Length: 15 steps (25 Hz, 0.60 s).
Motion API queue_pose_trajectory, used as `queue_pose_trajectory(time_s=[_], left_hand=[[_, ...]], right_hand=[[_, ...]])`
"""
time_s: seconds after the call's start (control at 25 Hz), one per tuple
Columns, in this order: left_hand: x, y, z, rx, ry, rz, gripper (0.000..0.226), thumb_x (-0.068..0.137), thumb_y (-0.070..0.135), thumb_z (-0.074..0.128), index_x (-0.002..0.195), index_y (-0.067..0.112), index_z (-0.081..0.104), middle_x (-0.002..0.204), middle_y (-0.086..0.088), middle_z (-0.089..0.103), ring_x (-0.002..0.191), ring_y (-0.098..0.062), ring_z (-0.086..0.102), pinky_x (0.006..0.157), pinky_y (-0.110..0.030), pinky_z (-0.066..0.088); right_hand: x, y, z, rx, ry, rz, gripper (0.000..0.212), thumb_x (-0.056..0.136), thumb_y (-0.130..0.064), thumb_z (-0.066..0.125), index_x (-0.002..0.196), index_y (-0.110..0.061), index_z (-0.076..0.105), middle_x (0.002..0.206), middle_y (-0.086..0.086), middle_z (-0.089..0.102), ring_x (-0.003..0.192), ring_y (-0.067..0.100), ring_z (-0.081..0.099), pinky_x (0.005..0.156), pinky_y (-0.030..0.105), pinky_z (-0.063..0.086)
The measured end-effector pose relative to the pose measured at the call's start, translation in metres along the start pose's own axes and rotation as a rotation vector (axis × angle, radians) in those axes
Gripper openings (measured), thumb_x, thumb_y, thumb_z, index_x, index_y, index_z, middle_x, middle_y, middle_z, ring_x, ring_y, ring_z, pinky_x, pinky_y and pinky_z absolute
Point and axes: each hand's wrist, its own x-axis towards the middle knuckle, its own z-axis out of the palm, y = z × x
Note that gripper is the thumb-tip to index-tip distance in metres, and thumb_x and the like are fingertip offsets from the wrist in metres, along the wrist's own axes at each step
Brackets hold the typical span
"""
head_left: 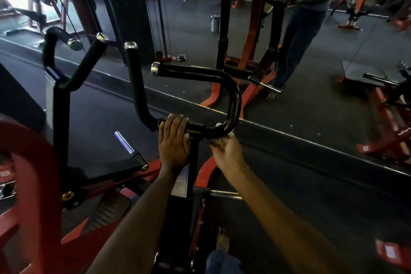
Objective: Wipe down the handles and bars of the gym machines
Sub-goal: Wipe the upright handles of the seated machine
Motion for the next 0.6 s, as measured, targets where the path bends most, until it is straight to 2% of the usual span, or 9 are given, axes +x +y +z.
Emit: queue_pose_trajectory(time_s=[0.16, 0.2, 0.24, 0.28, 0.32, 0.4, 0.44, 0.52, 0.6], left_hand=[[0.001, 0.001, 0.000, -0.012, -0.004, 0.005, 0.043, 0.095, 0.025, 0.033, 0.127, 0.008, 0.056, 0.133, -0.011, 0.055, 0.136, -0.028, 0.036, 0.116, -0.044, 0.018], [0.001, 0.000, 0.000, -0.018, -0.001, 0.005, 0.043, 0.095, 0.025, 0.032, 0.127, 0.009, 0.055, 0.133, -0.011, 0.055, 0.137, -0.028, 0.035, 0.116, -0.043, 0.017], [0.001, 0.000, 0.000, -0.024, 0.001, 0.003, 0.043, 0.095, 0.026, 0.032, 0.127, 0.009, 0.055, 0.133, -0.011, 0.055, 0.137, -0.028, 0.035, 0.117, -0.043, 0.016], [0.001, -0.001, 0.000, -0.026, 0.003, 0.003, 0.042, 0.095, 0.026, 0.032, 0.128, 0.010, 0.054, 0.133, -0.011, 0.055, 0.136, -0.028, 0.035, 0.117, -0.042, 0.015], [0.001, -0.001, 0.001, -0.024, 0.006, 0.005, 0.042, 0.096, 0.026, 0.032, 0.128, 0.010, 0.054, 0.133, -0.011, 0.055, 0.136, -0.028, 0.035, 0.117, -0.042, 0.015], [0.000, 0.000, 0.002, -0.024, 0.012, 0.009, 0.042, 0.096, 0.026, 0.032, 0.128, 0.010, 0.054, 0.133, -0.012, 0.055, 0.136, -0.029, 0.036, 0.117, -0.041, 0.013], [0.000, -0.001, 0.002, -0.027, 0.012, 0.009, 0.042, 0.096, 0.026, 0.032, 0.128, 0.010, 0.054, 0.133, -0.012, 0.055, 0.136, -0.029, 0.036, 0.118, -0.040, 0.013], [0.000, -0.002, 0.003, -0.032, 0.015, 0.004, 0.042, 0.097, 0.026, 0.032, 0.129, 0.010, 0.054, 0.134, -0.012, 0.054, 0.136, -0.030, 0.036, 0.118, -0.041, 0.013], [-0.001, -0.003, 0.004, -0.032, 0.018, 0.001, 0.042, 0.096, 0.026, 0.033, 0.131, 0.011, 0.052, 0.134, -0.012, 0.055, 0.136, -0.030, 0.036, 0.118, -0.041, 0.013]], right_hand=[[-0.007, -0.019, -0.006, -0.157, 0.021, 0.166, 0.028, 0.095, 0.003, 0.031, 0.095, -0.001, 0.059, 0.075, 0.015, 0.064, 0.080, 0.025, 0.057, 0.103, 0.039, 0.039], [-0.008, -0.035, -0.005, -0.170, 0.036, 0.157, 0.024, 0.096, 0.000, 0.033, 0.096, 0.011, 0.055, 0.076, 0.015, 0.065, 0.084, 0.024, 0.059, 0.100, 0.039, 0.042], [-0.009, -0.052, 0.000, -0.189, 0.055, 0.099, 0.023, 0.097, -0.003, 0.037, 0.110, -0.004, 0.056, 0.077, 0.013, 0.064, 0.082, 0.021, 0.059, 0.091, 0.035, 0.048], [-0.008, -0.066, 0.006, -0.227, 0.078, 0.000, 0.021, 0.098, -0.007, 0.040, 0.093, -0.009, 0.060, 0.076, 0.010, 0.061, 0.075, 0.017, 0.059, 0.076, 0.028, 0.053], [-0.009, -0.077, 0.016, -0.307, 0.099, -0.125, 0.021, 0.098, -0.010, 0.042, 0.090, -0.009, 0.060, 0.074, 0.006, 0.059, 0.067, 0.013, 0.056, 0.061, 0.021, 0.051], [-0.008, -0.089, 0.040, -0.650, 0.120, -0.439, 0.021, 0.098, -0.011, 0.043, 0.103, -0.006, 0.063, 0.081, 0.002, 0.058, 0.066, 0.009, 0.052, 0.049, 0.013, 0.042], [-0.003, -0.091, 0.053, -0.906, 0.112, -0.628, 0.025, 0.098, -0.008, 0.043, 0.114, -0.004, 0.061, 0.092, 0.002, 0.059, 0.074, 0.010, 0.055, 0.053, 0.010, 0.043], [0.007, -0.091, 0.084, -1.413, 0.029, -0.984, 0.032, 0.096, 0.000, 0.043, 0.126, 0.000, 0.053, 0.114, 0.009, 0.060, 0.096, 0.016, 0.060, 0.076, 0.014, 0.049], [0.022, -0.075, 0.118, -1.729, -0.159, -1.152, 0.033, 0.095, 0.002, 0.042, 0.126, 0.000, 0.053, 0.118, 0.017, 0.059, 0.105, 0.023, 0.059, 0.088, 0.022, 0.046]])
